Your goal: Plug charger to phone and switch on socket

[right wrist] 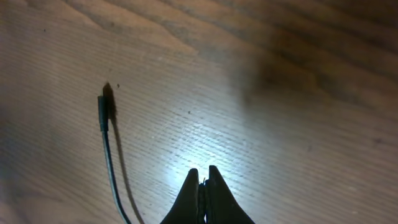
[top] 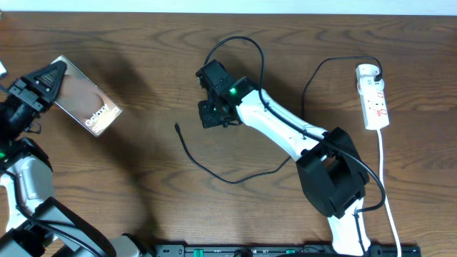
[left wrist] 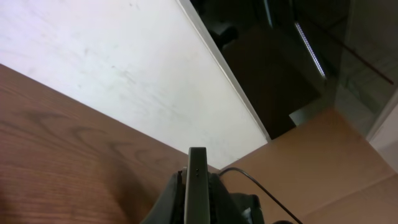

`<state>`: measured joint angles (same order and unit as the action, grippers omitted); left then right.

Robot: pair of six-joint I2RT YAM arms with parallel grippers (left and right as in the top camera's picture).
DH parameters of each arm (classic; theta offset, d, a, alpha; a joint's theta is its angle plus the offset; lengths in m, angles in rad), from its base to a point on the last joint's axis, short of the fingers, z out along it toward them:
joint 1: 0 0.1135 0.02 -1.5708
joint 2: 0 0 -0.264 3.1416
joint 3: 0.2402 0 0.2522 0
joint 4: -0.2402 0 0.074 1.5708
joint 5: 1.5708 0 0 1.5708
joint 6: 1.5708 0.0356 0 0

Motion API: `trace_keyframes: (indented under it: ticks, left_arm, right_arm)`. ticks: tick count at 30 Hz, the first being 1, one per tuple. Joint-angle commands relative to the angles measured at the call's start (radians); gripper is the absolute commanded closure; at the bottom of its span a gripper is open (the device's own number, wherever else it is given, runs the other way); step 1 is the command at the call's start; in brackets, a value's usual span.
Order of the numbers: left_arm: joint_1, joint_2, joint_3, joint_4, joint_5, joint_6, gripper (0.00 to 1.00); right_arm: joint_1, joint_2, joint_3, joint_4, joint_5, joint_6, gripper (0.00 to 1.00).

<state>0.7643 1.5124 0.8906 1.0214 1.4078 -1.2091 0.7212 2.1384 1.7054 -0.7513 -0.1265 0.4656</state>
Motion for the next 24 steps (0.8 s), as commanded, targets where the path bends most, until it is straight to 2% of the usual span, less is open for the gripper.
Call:
trace_keyframes:
  ticks: [1,8,9,12,13,14,18,24]
  left_arm:
    - [0.011,-0.009,-0.003,0.010,0.002,-0.023,0.93]
    - [0.012,-0.009,-0.003,0.010,0.006,-0.023,0.93]
    - [0.012,-0.009,-0.003,0.010,0.006,-0.023,0.93]
    - [0.012,-0.009,-0.003,0.010,0.006,-0.023,0.93]
    - [0.012,-0.009,-0.003,0.010,0.006,-0.023,0.93]
    - [0.012,-0.009,-0.003,0.010,0.006,-0.023,0.92]
    - [0.013,-0.009,-0.003,0.010,0.001,-0.023,0.93]
    - [0.054,-0.009,-0.003,0.010,-0.013,-0.035,0.93]
  right_arm:
    - [0.019,-0.003,0.009,-0.001,0.039,0.038,0.99]
    - [0.042,-0.002,0.009,-0.003,0.047,0.061,0.98]
    - [0.045,-0.002,0.009,-0.003,0.051,0.066,0.91]
    - [0.058,-0.002,0.009,-0.005,0.069,0.076,0.57]
    - [0.064,-0.002,0.009,-0.005,0.073,0.080,0.43]
    - [0.070,-0.002,0.009,-0.005,0.073,0.081,0.36]
    - [0.089,0.000,0.009,-0.004,0.081,0.098,0.32]
    - [0.110,0.013,0.009,-0.004,0.091,0.099,0.31]
